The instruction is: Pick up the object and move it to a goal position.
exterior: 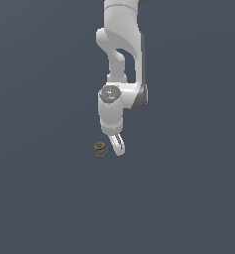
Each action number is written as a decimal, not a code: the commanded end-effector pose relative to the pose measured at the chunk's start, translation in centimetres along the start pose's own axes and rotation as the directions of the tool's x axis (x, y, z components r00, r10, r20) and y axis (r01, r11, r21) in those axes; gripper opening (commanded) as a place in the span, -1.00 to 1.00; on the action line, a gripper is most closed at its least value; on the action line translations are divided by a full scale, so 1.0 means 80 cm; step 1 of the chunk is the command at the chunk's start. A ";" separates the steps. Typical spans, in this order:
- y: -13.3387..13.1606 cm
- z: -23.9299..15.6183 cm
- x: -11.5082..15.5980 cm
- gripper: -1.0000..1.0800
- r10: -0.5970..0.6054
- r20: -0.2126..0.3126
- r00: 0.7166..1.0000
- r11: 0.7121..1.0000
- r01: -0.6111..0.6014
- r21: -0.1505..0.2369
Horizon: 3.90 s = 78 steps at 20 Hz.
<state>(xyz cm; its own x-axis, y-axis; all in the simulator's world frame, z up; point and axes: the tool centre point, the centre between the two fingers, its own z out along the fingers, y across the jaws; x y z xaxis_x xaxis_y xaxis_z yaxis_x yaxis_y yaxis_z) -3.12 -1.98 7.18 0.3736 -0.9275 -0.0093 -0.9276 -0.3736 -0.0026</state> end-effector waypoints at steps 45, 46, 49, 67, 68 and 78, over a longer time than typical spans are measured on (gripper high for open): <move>0.008 0.078 0.000 -1.00 0.179 -0.009 0.984 0.984 -0.179 -0.001; 0.007 0.077 0.000 -1.00 0.179 -0.009 0.984 0.984 -0.179 -0.001; 0.004 0.069 0.000 -1.00 0.179 -0.009 0.984 0.984 -0.179 -0.001; -0.066 -0.087 0.013 -1.00 0.180 -0.013 0.984 0.984 -0.180 -0.002; -0.072 -0.099 0.014 -1.00 0.180 -0.013 0.984 0.984 -0.180 -0.002; -0.125 -0.207 0.023 -1.00 0.178 -0.013 0.984 0.984 -0.178 -0.002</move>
<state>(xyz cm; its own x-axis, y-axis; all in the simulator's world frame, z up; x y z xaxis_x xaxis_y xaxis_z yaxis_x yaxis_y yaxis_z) 6.28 -0.22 22.56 0.2019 -0.9794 0.0033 -0.9794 -0.2019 0.0006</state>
